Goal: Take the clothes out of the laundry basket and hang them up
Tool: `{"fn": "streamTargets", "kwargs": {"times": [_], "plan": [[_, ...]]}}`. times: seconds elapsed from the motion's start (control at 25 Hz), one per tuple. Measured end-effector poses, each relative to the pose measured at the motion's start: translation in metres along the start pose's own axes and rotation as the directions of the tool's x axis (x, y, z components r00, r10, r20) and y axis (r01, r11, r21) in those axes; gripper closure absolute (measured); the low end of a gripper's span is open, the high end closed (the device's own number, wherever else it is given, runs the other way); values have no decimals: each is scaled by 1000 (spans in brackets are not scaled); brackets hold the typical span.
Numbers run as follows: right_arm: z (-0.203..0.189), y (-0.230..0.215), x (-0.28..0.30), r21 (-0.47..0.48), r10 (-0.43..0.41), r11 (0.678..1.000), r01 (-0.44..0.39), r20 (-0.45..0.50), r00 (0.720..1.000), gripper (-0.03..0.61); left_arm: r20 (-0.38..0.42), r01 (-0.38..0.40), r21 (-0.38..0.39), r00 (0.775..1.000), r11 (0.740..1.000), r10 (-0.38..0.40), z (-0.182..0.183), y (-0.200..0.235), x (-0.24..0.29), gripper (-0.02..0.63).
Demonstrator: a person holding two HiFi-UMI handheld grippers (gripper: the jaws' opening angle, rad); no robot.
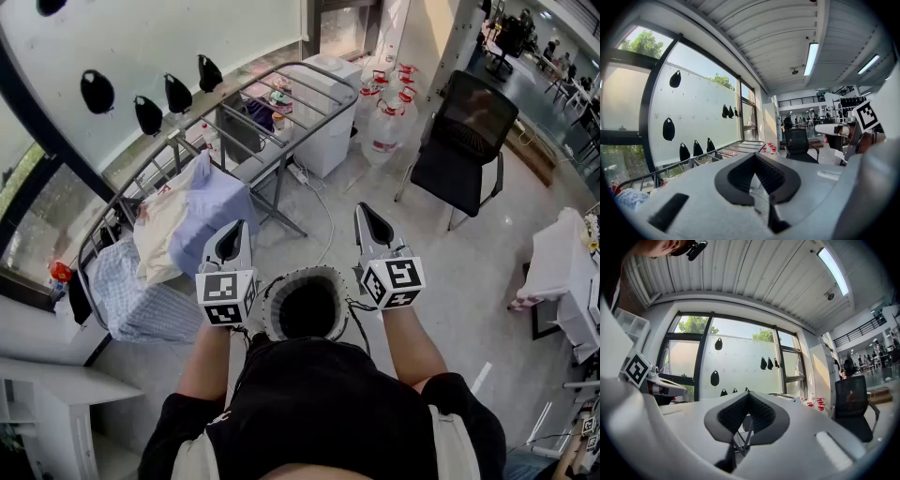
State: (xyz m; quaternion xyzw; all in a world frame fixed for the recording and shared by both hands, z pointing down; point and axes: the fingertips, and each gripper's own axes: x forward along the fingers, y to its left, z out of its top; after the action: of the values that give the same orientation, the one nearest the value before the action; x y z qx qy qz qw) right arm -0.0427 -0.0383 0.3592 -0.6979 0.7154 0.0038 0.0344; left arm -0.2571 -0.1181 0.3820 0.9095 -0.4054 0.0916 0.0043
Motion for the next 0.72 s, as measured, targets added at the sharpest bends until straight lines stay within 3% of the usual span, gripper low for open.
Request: {"fn": "streamTargets", "kwargs": {"times": [0.4,0.52,0.6,0.68,0.72], "plan": [[-18,18,19,73,37,997,-35,-33,999,566,-27,-21,-19,999,1000,20,-14,21,-8,607],[-25,34,38,86,74,994,-69,-50,996,564,-40,-86,-11,996,996,86,-18,49,-18,607],[-33,53,56,88,127,989,-120,-81,989,550,-76,-183,-6,980,983,182,-29,90,-29,586],[-49,81,76,91,205,977,-194,-136,969,493,-165,-288,-22,946,957,280,-55,149,-45,463],[-61,100,87,92,251,967,-238,-173,952,466,-227,-349,-35,915,937,332,-74,184,-58,413]]}}
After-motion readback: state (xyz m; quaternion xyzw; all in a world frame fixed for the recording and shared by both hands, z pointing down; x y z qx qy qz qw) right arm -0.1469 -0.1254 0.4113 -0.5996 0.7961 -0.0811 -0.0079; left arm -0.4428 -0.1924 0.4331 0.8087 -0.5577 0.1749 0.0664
